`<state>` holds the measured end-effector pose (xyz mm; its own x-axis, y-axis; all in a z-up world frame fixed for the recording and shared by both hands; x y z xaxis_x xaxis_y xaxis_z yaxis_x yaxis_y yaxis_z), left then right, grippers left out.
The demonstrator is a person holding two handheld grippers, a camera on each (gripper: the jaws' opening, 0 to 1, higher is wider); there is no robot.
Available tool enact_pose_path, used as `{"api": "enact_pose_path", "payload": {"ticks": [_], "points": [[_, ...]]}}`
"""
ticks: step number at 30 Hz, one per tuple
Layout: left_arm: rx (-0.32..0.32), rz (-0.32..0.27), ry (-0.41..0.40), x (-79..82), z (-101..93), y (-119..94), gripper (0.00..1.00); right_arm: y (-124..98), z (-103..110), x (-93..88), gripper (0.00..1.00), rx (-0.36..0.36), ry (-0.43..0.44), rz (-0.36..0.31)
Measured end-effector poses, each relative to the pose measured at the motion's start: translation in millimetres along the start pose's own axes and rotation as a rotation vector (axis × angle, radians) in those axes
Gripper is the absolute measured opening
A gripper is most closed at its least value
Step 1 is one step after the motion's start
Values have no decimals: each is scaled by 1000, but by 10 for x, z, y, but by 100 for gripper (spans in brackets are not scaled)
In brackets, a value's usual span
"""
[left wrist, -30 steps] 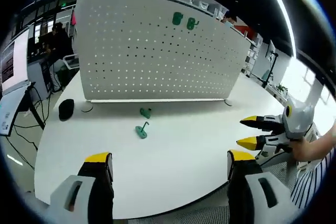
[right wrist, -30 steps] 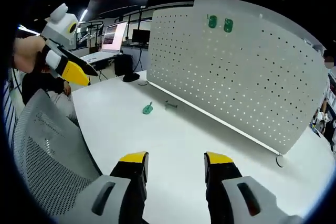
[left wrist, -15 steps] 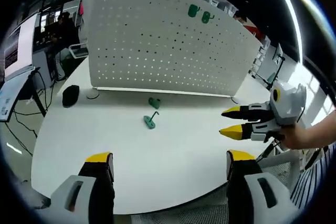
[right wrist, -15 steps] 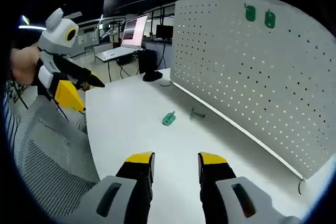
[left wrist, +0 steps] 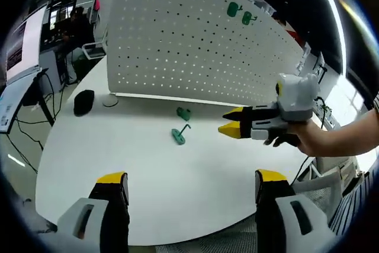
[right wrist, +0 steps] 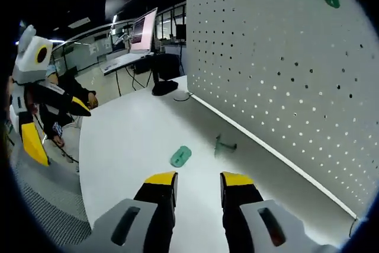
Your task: Insert the hook assembly into the mounting plate slot until the hook locks in place.
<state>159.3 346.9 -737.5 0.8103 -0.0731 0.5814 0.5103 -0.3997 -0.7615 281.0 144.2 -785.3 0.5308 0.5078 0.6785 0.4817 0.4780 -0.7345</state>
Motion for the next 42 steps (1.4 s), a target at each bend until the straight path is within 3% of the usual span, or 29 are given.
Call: {"api": "enact_pose_path", "payload": {"ticks": [7, 18, 29, 42], "points": [[-8, 19, -4, 1, 15, 46, 91, 323, -145, 77, 22, -9, 72, 26], [4, 46, -40, -54, 141, 80, 91, 743, -191, 198, 18, -9, 97, 58], [15, 50, -65, -42, 221, 87, 89, 877, -251, 173, 10, -32, 192, 59], [11, 65, -76, -17, 223, 140, 89, 922, -253, 188, 2, -36, 146, 49]]}}
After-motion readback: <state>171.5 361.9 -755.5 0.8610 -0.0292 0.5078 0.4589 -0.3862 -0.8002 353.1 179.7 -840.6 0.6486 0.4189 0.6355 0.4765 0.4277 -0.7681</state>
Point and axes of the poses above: the point that each gripper's makers call its tool centre point, and the gripper's own axes: y roughly forward along the fingers, z roughly to its left, x roughly out of its top, the point moved 9 cm from there along -y, roughly backward along the fingers, and after that the axes turned 11 degrees about z, right-handed, at the moved point
